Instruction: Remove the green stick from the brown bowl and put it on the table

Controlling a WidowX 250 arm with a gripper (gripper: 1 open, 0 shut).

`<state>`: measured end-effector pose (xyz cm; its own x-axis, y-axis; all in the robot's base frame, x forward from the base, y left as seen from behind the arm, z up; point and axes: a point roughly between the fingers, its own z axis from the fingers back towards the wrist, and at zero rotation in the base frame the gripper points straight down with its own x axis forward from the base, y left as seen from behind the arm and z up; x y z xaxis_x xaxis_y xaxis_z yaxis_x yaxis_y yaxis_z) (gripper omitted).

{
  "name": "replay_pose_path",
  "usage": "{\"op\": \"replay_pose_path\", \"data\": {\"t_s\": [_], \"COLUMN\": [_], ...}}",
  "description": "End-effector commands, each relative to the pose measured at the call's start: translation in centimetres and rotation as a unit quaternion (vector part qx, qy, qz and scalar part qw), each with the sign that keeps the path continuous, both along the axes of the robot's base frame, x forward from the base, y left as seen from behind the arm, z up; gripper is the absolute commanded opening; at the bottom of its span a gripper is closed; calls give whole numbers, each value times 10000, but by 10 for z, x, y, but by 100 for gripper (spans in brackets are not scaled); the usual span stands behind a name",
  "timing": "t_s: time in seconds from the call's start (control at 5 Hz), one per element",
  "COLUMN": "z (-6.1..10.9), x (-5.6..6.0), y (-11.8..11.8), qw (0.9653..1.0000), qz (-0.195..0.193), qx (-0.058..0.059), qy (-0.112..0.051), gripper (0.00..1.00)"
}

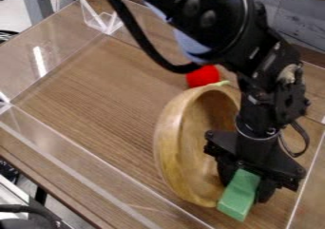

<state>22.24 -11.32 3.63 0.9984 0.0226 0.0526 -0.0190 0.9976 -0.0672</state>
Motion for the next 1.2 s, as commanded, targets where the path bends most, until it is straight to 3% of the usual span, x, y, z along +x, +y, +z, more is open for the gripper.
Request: {"op": "replay_pose_path", "data": {"t_s": [0.0,0.4,1.0], "z": [16,19,5], "x": [6,23,16], "y": [9,1,14], "qw": [9998,10000,9984], "qz": [-67,-5,542], "qx": [-20,18,132], "qy": [-181,-74,71], "gripper": [0,0,0]}}
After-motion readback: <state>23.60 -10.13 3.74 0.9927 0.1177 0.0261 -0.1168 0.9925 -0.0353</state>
